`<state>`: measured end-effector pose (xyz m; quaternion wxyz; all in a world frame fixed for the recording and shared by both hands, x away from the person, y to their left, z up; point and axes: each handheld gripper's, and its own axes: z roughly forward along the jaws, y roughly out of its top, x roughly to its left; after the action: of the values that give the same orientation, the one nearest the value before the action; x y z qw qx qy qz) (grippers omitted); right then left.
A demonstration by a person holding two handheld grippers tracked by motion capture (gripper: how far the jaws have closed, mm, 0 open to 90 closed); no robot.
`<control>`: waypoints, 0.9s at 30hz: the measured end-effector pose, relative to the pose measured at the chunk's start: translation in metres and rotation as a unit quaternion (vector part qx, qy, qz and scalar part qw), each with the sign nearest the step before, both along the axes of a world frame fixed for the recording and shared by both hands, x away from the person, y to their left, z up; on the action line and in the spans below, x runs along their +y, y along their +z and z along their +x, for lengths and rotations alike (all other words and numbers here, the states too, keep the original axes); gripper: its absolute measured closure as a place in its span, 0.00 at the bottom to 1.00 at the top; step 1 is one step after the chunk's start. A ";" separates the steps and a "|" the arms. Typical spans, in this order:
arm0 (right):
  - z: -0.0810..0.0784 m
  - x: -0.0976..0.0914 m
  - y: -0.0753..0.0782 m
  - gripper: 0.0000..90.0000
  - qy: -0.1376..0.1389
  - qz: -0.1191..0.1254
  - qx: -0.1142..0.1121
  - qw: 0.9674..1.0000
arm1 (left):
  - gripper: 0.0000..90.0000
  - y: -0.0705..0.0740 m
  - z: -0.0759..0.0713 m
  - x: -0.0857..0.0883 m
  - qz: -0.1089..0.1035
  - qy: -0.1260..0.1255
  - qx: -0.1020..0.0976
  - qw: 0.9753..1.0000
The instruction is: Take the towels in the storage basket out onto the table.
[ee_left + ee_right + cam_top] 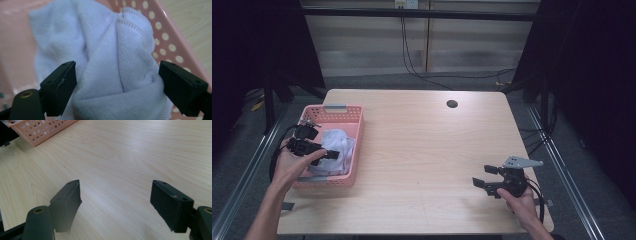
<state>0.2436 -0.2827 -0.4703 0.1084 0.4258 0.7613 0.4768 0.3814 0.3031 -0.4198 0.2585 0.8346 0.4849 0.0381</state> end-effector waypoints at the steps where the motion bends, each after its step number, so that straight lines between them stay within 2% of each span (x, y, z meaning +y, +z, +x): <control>1: 0.000 0.000 0.000 0.27 0.001 0.000 0.002 1.000 | 0.17 0.000 0.000 0.000 0.000 0.000 0.000 1.000; 2: 0.001 0.000 0.000 0.27 0.000 -0.001 0.002 1.000 | 0.16 -0.004 0.003 -0.001 0.006 -0.004 0.012 1.000; 5: 0.000 0.000 0.000 0.27 0.004 -0.002 0.001 1.000 | 0.11 -0.008 0.007 0.000 0.009 -0.005 0.014 1.000; 6: 0.000 0.000 0.000 0.27 0.004 -0.002 0.001 1.000 | 0.11 -0.010 0.009 0.000 0.011 -0.002 0.024 1.000; 7: 0.000 0.000 0.000 0.27 0.005 0.000 0.002 1.000 | 0.05 -0.014 0.012 -0.001 0.022 0.004 0.041 0.999; 9: 0.000 0.000 0.000 0.27 0.006 -0.001 0.002 1.000 | 0.00 -0.019 0.016 -0.004 0.035 0.002 0.056 0.998; 10: 0.000 0.000 0.000 0.27 0.006 -0.001 0.002 1.000 | 0.00 -0.019 0.016 -0.004 0.035 0.002 0.056 0.998; 11: 0.000 0.000 0.000 0.28 0.007 0.000 0.003 1.000 | 0.00 -0.022 0.018 -0.008 0.044 -0.009 0.062 0.997; 13: 0.000 0.000 0.000 0.28 0.006 -0.001 0.004 1.000 | 0.00 -0.024 0.018 -0.011 0.050 -0.008 0.064 0.997; 16: 0.000 0.000 0.000 0.28 0.009 0.001 0.005 1.000 | 0.00 -0.027 0.022 -0.015 0.066 -0.017 0.083 0.994; 18: 0.000 0.000 0.000 0.28 0.010 0.000 0.004 1.000 | 0.00 -0.028 0.022 -0.015 0.070 -0.018 0.083 0.994; 19: 0.000 0.001 0.000 0.28 0.011 0.000 0.004 1.000 | 0.00 -0.031 0.023 -0.017 0.071 -0.019 0.093 0.993; 20: 0.000 0.001 0.000 0.28 0.012 -0.002 0.004 1.000 | 0.00 -0.035 0.024 -0.019 0.088 -0.023 0.100 0.991; 23: -0.001 0.001 0.000 0.29 0.012 -0.003 0.003 1.000 | 0.00 -0.041 0.025 -0.022 0.100 -0.023 0.108 0.989; 25: 0.000 0.002 -0.001 0.29 0.017 -0.004 0.004 1.000 | 0.00 -0.042 0.026 -0.023 0.100 -0.021 0.113 0.988; 27: 0.000 0.002 -0.001 0.29 0.017 -0.004 0.006 1.000 | 0.00 -0.043 0.027 -0.024 0.108 -0.022 0.122 0.986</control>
<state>0.2436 -0.2804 -0.4708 0.0978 0.4155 0.7707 0.4732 0.4085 0.2790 -0.4631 0.1068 0.8666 0.4871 -0.0178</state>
